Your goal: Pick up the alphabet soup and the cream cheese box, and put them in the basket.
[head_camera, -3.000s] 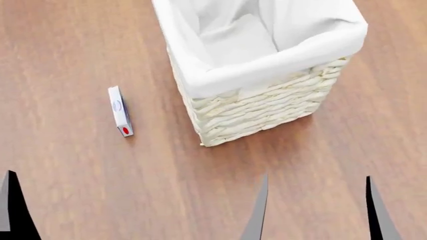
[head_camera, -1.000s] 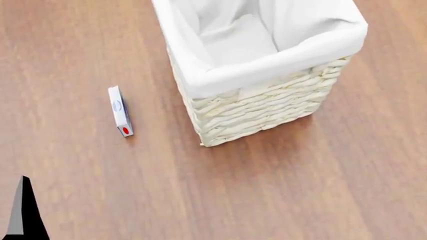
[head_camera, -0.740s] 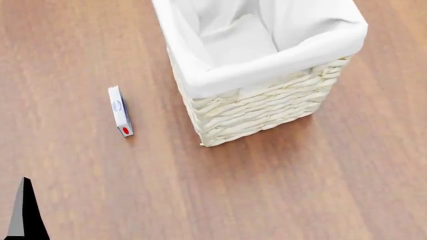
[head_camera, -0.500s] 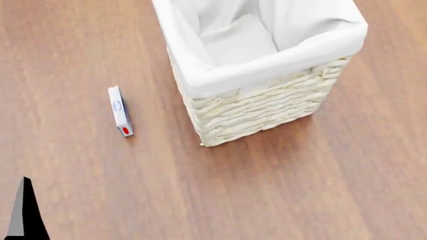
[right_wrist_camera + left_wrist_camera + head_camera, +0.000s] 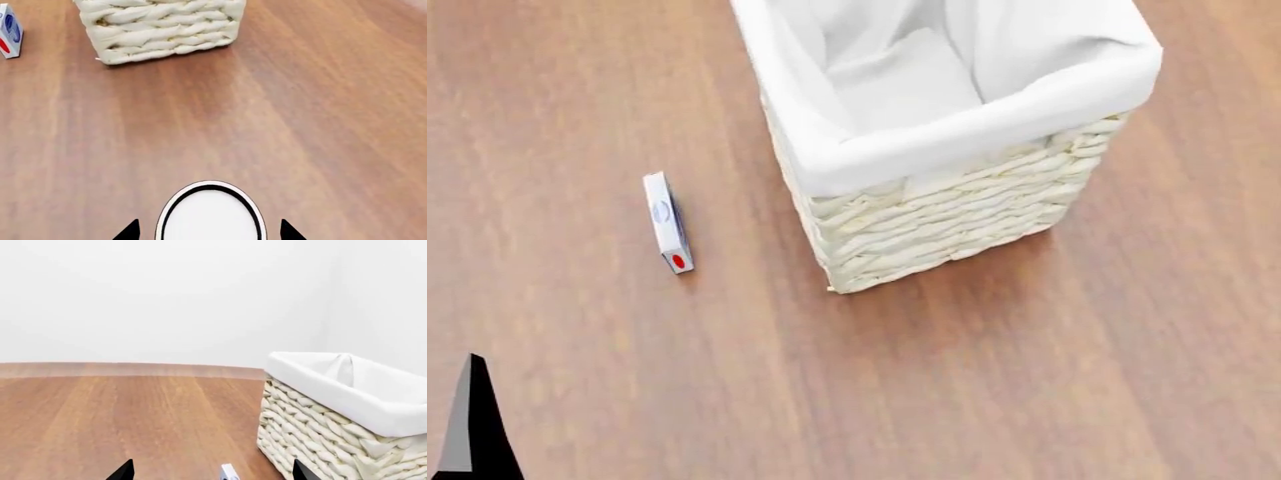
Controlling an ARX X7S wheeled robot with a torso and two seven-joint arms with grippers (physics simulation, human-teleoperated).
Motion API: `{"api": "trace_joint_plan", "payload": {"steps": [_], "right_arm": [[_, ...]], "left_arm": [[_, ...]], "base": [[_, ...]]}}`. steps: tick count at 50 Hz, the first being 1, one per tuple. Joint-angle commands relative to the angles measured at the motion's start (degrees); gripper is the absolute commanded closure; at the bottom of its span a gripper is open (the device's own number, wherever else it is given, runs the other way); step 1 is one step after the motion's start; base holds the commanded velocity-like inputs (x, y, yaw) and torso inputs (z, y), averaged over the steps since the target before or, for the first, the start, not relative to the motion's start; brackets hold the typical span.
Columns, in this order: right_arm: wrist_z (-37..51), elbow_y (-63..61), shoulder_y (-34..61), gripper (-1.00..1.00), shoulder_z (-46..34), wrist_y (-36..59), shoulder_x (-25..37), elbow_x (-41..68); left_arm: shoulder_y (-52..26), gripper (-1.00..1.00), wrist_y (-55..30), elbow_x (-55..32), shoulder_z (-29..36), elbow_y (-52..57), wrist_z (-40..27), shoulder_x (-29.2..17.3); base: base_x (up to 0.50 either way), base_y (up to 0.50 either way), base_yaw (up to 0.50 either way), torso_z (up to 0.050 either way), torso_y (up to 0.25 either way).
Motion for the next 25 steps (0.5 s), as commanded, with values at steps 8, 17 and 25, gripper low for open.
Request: {"api": "trace_joint_plan", "payload": {"steps": [8,17,25], "right_arm": [[-0.42,4.47,1.45,-1.0,-1.05,-1.36,-0.97,-0.37],[-0.66,6.56,2.0,-1.0,-1.4,-2.39,-1.43,-0.48],[-0.93,7.92,2.54,-1.0,-1.76,-2.83,-1.52,-0.61]], "left_arm": [[-0.01,-1.0,0.37,-0.04,0.0,-0.47,-0.28,-0.16],[0.08,-1.0,0.18,0.01,0.06,-0.05,-0.52,-0.4],[0.12,-1.0,-0.01,0.15,0.0,0.37,-0.8,-0.65]], "base": [[0.0,0.0,0.0,0.0,0.0],[0.0,0.0,0.0,0.0,0.0],[0.0,0.0,0.0,0.0,0.0]]}}
